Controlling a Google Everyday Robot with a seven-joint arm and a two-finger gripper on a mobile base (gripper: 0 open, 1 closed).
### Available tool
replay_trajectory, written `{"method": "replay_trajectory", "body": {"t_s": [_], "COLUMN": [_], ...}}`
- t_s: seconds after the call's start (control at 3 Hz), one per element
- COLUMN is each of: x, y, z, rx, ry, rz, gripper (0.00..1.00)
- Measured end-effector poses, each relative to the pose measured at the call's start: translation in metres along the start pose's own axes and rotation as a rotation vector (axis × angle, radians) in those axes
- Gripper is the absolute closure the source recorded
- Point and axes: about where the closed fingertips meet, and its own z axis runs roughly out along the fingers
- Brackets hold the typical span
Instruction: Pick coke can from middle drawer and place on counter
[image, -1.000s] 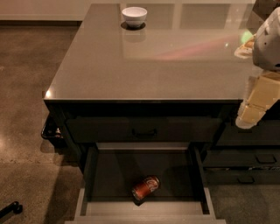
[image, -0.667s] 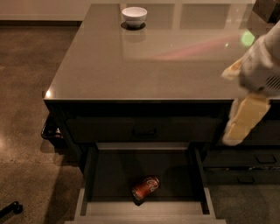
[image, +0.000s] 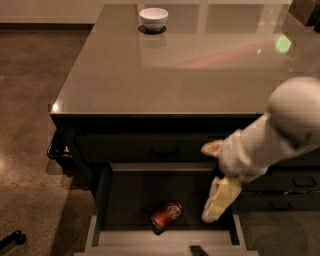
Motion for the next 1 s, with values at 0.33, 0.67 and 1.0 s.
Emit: {"method": "replay_trajectory", "body": {"t_s": [0.33,0.67,1.0], "x": [0.015,0.015,0.028], "y": [0.009,0.009,-0.004], "z": [0.032,0.032,0.053], "rx": [-0.019,-0.019,0.005], "ry": [0.004,0.004,-0.012], "rz": [0.02,0.02,0.014], "gripper": [0.0,0.0,0.0]}}
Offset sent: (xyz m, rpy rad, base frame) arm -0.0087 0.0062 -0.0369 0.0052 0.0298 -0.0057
